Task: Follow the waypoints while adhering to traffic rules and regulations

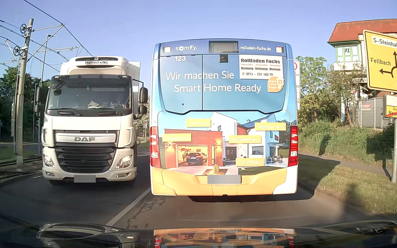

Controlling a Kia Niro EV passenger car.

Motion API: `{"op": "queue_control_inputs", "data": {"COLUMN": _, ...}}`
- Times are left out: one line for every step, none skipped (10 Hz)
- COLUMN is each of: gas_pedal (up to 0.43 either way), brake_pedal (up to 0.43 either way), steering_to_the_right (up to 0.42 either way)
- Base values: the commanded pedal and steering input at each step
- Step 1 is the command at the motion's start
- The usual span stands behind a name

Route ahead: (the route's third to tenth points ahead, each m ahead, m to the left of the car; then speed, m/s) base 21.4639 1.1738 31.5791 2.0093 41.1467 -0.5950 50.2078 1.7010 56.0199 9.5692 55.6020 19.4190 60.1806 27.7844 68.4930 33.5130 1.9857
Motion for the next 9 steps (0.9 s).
{"op": "queue_control_inputs", "data": {"gas_pedal": 0.000, "brake_pedal": 0.256, "steering_to_the_right": -0.013}}
{"op": "queue_control_inputs", "data": {"gas_pedal": 0.000, "brake_pedal": 0.268, "steering_to_the_right": -0.013}}
{"op": "queue_control_inputs", "data": {"gas_pedal": 0.000, "brake_pedal": 0.274, "steering_to_the_right": -0.013}}
{"op": "queue_control_inputs", "data": {"gas_pedal": 0.000, "brake_pedal": 0.274, "steering_to_the_right": -0.013}}
{"op": "queue_control_inputs", "data": {"gas_pedal": 0.000, "brake_pedal": 0.274, "steering_to_the_right": -0.013}}
{"op": "queue_control_inputs", "data": {"gas_pedal": 0.000, "brake_pedal": 0.274, "steering_to_the_right": -0.013}}
{"op": "queue_control_inputs", "data": {"gas_pedal": 0.000, "brake_pedal": 0.274, "steering_to_the_right": -0.013}}
{"op": "queue_control_inputs", "data": {"gas_pedal": 0.000, "brake_pedal": 0.268, "steering_to_the_right": -0.013}}
{"op": "queue_control_inputs", "data": {"gas_pedal": 0.000, "brake_pedal": 0.262, "steering_to_the_right": -0.013}}
